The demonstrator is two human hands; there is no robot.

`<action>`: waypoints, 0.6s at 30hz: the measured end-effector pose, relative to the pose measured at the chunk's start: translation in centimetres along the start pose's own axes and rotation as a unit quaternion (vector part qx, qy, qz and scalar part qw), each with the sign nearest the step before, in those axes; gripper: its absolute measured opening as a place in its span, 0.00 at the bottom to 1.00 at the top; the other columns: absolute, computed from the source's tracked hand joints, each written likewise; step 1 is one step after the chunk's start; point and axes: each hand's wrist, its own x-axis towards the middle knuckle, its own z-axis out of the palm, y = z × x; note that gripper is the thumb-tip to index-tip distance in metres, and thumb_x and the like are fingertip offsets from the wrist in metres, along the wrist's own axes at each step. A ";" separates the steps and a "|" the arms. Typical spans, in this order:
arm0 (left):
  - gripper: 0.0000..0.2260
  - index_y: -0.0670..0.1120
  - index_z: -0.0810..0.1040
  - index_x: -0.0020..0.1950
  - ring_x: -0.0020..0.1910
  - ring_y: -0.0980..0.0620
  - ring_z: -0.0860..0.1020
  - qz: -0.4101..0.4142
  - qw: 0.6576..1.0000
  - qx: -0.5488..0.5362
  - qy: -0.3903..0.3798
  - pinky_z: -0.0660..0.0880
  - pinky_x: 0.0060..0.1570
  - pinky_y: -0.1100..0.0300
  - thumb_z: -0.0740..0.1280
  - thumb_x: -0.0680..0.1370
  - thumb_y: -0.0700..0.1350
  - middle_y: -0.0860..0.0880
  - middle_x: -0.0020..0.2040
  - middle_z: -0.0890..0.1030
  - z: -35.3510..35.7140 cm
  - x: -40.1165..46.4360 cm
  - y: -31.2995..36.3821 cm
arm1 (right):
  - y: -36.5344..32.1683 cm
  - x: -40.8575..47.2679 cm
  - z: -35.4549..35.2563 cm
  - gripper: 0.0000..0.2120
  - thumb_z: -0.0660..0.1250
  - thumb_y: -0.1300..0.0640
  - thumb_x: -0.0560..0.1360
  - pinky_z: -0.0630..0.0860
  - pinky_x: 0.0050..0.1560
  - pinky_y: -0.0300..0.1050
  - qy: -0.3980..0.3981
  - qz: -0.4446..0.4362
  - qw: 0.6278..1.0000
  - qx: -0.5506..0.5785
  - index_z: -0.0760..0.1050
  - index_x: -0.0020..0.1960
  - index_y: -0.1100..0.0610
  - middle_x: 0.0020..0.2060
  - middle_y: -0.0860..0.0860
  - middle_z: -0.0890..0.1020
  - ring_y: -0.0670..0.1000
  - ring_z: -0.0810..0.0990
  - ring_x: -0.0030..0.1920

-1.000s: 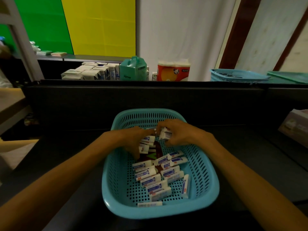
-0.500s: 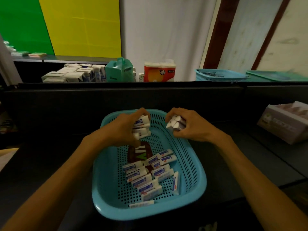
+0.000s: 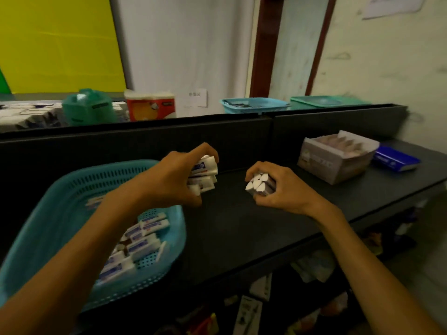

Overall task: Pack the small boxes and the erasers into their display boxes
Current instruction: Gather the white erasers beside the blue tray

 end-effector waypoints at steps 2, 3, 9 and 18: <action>0.33 0.62 0.63 0.61 0.44 0.59 0.77 0.012 1.000 0.000 0.002 0.76 0.38 0.65 0.76 0.65 0.40 0.56 0.47 0.74 2.1 2.1 2.9 | 2.6 -2.6 -2.5 0.17 0.72 0.62 0.67 0.77 0.48 0.45 0.004 0.018 1.000 0.002 0.74 0.52 0.47 0.48 0.49 0.77 0.47 0.78 0.46; 0.33 0.62 0.63 0.61 0.44 0.59 0.77 0.020 1.000 -0.001 0.003 0.76 0.38 0.65 0.76 0.65 0.40 0.57 0.47 0.74 3.4 3.1 4.5 | 4.0 -4.0 -3.9 0.17 0.72 0.62 0.67 0.77 0.49 0.47 0.005 0.028 1.000 0.002 0.75 0.51 0.47 0.48 0.49 0.77 0.48 0.78 0.46; 0.32 0.59 0.64 0.61 0.42 0.57 0.78 0.070 0.997 -0.031 -0.008 0.79 0.40 0.61 0.76 0.65 0.41 0.54 0.46 0.76 12.3 10.4 12.9 | 12.3 -12.0 -11.7 0.17 0.73 0.62 0.67 0.77 0.49 0.40 0.026 0.088 0.996 -0.006 0.75 0.50 0.47 0.50 0.45 0.77 0.44 0.77 0.48; 0.30 0.61 0.64 0.57 0.47 0.55 0.78 0.095 0.987 -0.088 -0.096 0.79 0.45 0.57 0.76 0.64 0.41 0.55 0.50 0.75 22.9 22.4 21.8 | 23.7 -20.2 -20.6 0.16 0.73 0.60 0.67 0.79 0.52 0.49 0.055 0.176 0.983 -0.014 0.74 0.50 0.45 0.50 0.45 0.77 0.45 0.77 0.51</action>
